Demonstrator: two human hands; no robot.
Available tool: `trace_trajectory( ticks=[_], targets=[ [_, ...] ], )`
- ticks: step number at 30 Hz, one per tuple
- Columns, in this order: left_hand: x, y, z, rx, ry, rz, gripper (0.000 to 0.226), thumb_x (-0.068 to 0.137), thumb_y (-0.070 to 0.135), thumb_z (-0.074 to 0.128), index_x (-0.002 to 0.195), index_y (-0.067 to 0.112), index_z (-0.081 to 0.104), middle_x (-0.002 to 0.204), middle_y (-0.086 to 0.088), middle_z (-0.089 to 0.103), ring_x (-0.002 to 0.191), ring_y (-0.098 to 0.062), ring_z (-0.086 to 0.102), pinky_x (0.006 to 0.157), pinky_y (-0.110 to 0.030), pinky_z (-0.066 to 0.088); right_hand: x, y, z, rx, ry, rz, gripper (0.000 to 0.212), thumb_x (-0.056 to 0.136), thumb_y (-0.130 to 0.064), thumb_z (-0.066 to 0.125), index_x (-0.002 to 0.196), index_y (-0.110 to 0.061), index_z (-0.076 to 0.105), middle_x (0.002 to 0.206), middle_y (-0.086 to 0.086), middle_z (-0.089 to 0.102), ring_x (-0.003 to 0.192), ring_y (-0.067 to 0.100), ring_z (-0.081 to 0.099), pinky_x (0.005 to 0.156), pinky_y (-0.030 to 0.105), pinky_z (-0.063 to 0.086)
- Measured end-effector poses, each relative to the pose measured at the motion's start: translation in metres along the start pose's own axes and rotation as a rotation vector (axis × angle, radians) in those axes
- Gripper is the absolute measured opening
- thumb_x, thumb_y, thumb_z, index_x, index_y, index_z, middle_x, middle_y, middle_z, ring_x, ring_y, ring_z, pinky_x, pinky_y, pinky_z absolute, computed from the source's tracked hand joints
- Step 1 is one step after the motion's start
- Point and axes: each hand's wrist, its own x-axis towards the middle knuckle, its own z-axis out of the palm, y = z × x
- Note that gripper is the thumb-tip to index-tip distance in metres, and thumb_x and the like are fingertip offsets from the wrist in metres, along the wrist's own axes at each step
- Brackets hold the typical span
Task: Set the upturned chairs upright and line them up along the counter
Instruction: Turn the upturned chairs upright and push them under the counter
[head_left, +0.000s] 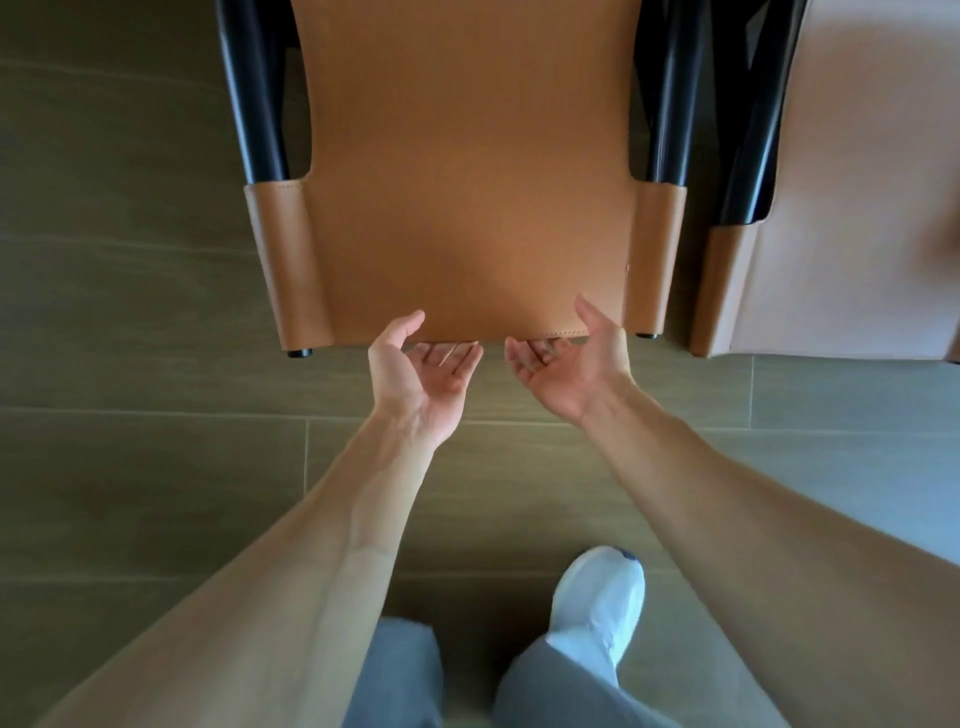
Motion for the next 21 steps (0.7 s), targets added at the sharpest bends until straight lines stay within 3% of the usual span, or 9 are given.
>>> trace_trajectory(
  ticks=[3, 5, 8, 11, 15, 21],
  targets=[
    [-0.054, -0.004, 0.004, 0.002, 0.023, -0.015, 0.075, 0.095, 0.017, 0.058, 0.155, -0.007, 0.019, 0.144, -0.031, 0.046, 0.131, -0.045, 0.05, 0.113, -0.051, 0.041, -0.053, -0.007, -0.001, -0.091, 0.053, 0.023, 0.068, 0.095, -0.043, 0.059, 0.142, 0.0, 0.036, 0.128, 0.025, 0.053, 0.108, 0.037, 0.059, 0.073, 0.044, 0.055],
    [-0.094, -0.005, 0.014, 0.012, 0.063, -0.034, 0.065, 0.095, 0.018, 0.058, 0.147, -0.01, 0.029, 0.144, -0.033, 0.045, 0.133, -0.046, 0.048, 0.113, -0.053, 0.041, -0.094, -0.011, 0.0, -0.102, 0.101, 0.021, 0.069, 0.095, -0.041, 0.059, 0.144, 0.001, 0.035, 0.128, 0.024, 0.053, 0.106, 0.036, 0.06, 0.071, 0.042, 0.055],
    [-0.162, -0.003, 0.034, 0.092, 0.111, -0.057, 0.035, 0.097, 0.018, 0.059, 0.12, -0.003, 0.043, 0.131, -0.033, 0.051, 0.125, -0.049, 0.055, 0.107, -0.056, 0.046, -0.158, -0.011, 0.003, -0.108, 0.118, 0.023, 0.051, 0.098, -0.037, 0.061, 0.126, 0.004, 0.049, 0.114, 0.016, 0.058, 0.094, 0.028, 0.061, 0.069, 0.036, 0.053],
    [-0.234, 0.005, 0.062, 0.196, 0.135, -0.054, 0.028, 0.1, 0.019, 0.06, 0.11, -0.005, 0.049, 0.111, -0.03, 0.058, 0.119, -0.047, 0.06, 0.105, -0.053, 0.049, -0.229, -0.016, 0.016, -0.095, 0.147, 0.012, 0.032, 0.101, -0.032, 0.059, 0.111, -0.001, 0.056, 0.107, 0.011, 0.057, 0.092, 0.023, 0.06, 0.066, 0.03, 0.054],
    [-0.325, 0.025, 0.116, 0.287, 0.161, 0.002, 0.025, 0.102, 0.007, 0.054, 0.124, -0.004, 0.052, 0.113, -0.031, 0.063, 0.103, -0.043, 0.069, 0.094, -0.051, 0.056, -0.331, -0.031, 0.061, -0.132, 0.21, -0.086, 0.019, 0.104, -0.013, 0.052, 0.12, -0.003, 0.054, 0.08, 0.009, 0.059, 0.077, 0.023, 0.067, 0.041, 0.019, 0.048],
    [-0.439, 0.084, 0.222, 0.306, 0.094, 0.083, 0.018, 0.101, -0.002, 0.052, 0.118, -0.006, 0.052, 0.107, -0.032, 0.064, 0.096, -0.044, 0.07, 0.081, -0.05, 0.059, -0.464, -0.082, 0.159, -0.18, 0.195, -0.232, 0.012, 0.102, -0.005, 0.053, 0.113, 0.0, 0.055, 0.086, 0.013, 0.065, 0.069, 0.023, 0.069, 0.036, 0.017, 0.044]
  ],
)
